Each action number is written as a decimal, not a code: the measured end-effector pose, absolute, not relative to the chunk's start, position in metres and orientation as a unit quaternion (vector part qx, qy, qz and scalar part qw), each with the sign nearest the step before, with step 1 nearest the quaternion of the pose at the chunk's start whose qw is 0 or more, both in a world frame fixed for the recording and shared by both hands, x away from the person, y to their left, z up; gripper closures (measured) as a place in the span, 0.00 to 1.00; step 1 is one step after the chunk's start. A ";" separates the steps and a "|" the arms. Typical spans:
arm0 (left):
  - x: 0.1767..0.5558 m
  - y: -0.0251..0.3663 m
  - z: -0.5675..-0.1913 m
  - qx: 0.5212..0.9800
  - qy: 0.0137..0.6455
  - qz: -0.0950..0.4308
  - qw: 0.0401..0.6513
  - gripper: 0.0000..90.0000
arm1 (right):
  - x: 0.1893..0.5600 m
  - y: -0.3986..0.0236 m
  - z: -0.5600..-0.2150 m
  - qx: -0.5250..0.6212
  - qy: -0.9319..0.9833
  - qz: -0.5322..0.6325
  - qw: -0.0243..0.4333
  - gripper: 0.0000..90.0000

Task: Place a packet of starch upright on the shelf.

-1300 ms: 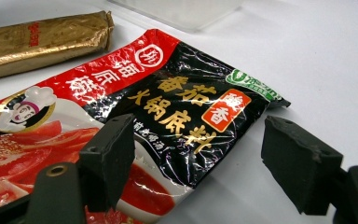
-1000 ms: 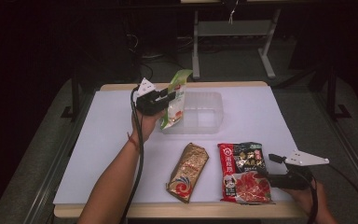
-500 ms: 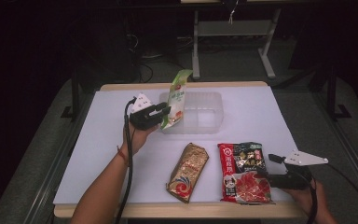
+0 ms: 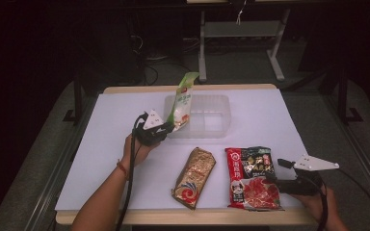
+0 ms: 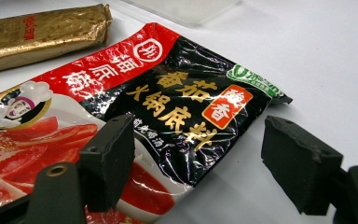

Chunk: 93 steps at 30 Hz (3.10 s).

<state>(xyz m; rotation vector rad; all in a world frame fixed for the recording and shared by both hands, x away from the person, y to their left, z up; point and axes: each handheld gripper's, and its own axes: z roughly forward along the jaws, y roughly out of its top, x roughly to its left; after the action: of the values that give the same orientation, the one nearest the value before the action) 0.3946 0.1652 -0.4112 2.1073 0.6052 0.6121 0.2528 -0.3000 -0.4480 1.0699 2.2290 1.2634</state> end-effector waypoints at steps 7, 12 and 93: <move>0.404 0.159 -0.413 0.843 0.242 0.244 0.413 0.90 | 0.253 -0.300 -0.448 0.379 0.790 0.446 0.182 0.28; 0.411 0.152 -0.418 0.853 0.240 0.245 0.393 0.96 | 0.253 -0.299 -0.448 0.379 0.791 0.445 0.183 0.28; 0.390 0.090 -0.456 0.875 0.198 -0.105 0.428 0.53 | 0.253 -0.296 -0.449 0.374 0.800 0.433 0.183 0.28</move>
<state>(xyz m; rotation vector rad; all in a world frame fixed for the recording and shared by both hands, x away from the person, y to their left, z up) 0.3896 0.0899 -0.4565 2.1853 0.4949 -0.2630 0.2525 -0.2961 -0.4494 1.0552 2.2553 1.2204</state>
